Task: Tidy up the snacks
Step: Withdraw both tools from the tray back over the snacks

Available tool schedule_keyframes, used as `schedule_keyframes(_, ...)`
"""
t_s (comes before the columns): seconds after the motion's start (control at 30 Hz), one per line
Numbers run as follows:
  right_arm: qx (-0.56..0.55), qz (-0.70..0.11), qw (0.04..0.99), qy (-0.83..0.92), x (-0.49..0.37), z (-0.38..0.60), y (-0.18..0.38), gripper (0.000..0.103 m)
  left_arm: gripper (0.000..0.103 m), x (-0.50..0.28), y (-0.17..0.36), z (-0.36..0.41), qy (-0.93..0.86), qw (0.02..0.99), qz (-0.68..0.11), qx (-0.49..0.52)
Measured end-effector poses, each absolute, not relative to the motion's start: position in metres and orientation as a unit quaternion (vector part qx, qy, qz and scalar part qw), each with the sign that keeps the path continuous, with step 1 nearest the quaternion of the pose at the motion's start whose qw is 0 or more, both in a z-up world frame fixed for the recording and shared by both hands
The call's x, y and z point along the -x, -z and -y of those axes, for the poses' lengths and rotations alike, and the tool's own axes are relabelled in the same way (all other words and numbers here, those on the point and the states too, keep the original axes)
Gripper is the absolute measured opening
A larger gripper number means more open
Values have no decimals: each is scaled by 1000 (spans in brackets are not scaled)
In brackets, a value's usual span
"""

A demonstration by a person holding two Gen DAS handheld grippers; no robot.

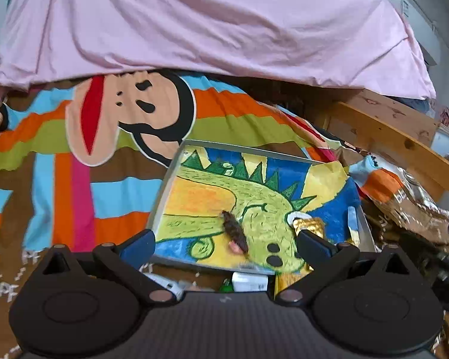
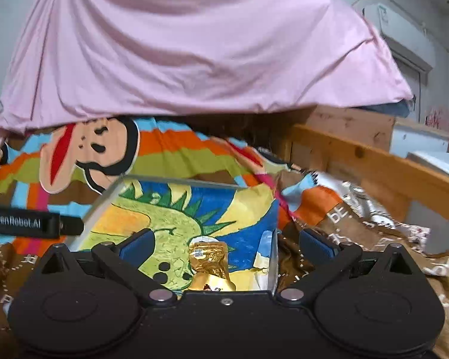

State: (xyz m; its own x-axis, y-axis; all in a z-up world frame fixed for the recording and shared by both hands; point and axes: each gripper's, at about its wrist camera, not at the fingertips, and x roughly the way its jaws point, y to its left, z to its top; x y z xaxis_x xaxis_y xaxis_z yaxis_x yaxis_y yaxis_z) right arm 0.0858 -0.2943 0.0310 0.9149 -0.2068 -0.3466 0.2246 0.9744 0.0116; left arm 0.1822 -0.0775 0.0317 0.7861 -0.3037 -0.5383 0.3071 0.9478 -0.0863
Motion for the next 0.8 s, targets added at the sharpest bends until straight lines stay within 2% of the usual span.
schedule_keyframes(0.53, -7, -154, 983, 101, 26, 255, -36, 102, 103, -74, -37, 31, 140, 947, -289, -19)
schedule_keyframes(0.8, -14, -195, 976, 100, 62, 240, -22, 102, 103, -39, -23, 9, 124, 934, -334, -13)
